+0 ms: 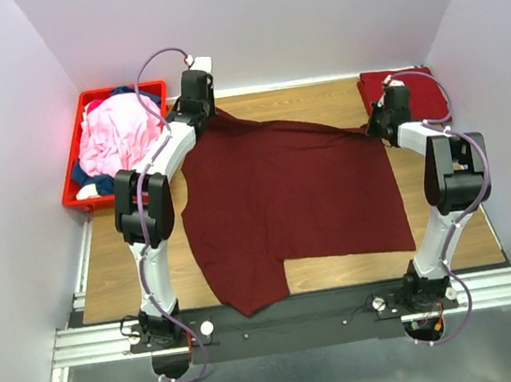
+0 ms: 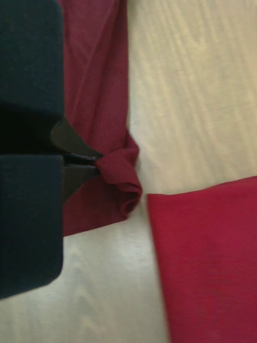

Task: Fold and stack the t-shirts
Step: Flatten the tshirt out, then fold the tshirt

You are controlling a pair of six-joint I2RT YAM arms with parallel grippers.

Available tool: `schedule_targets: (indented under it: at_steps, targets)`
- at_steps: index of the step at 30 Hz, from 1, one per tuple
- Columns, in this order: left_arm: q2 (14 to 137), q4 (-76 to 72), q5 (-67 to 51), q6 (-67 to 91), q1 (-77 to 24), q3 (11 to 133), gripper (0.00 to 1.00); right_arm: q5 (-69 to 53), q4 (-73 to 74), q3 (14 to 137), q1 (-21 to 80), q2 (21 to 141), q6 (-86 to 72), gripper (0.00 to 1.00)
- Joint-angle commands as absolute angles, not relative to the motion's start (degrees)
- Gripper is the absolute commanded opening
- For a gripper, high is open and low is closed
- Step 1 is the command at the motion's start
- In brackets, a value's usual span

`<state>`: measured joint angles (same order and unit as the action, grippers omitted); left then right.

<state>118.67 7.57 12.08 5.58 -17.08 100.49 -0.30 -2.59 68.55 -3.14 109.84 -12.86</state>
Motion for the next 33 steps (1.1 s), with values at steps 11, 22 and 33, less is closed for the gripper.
schedule_targets:
  at_steps: [11,22,33]
  targets:
    - [111.80,12.48,8.62,9.93,-15.56,97.13,0.00,1.23,-4.05,74.79,-3.69,111.10,-8.09,0.01]
    - [105.58,23.81,6.94,14.50,-14.50,91.68,0.00,3.16,-0.62,70.85,-3.69,106.53,-8.35,0.01]
    - [96.07,27.25,6.42,17.67,-14.15,82.27,0.00,3.43,1.84,67.94,-3.69,102.48,-10.28,0.01]
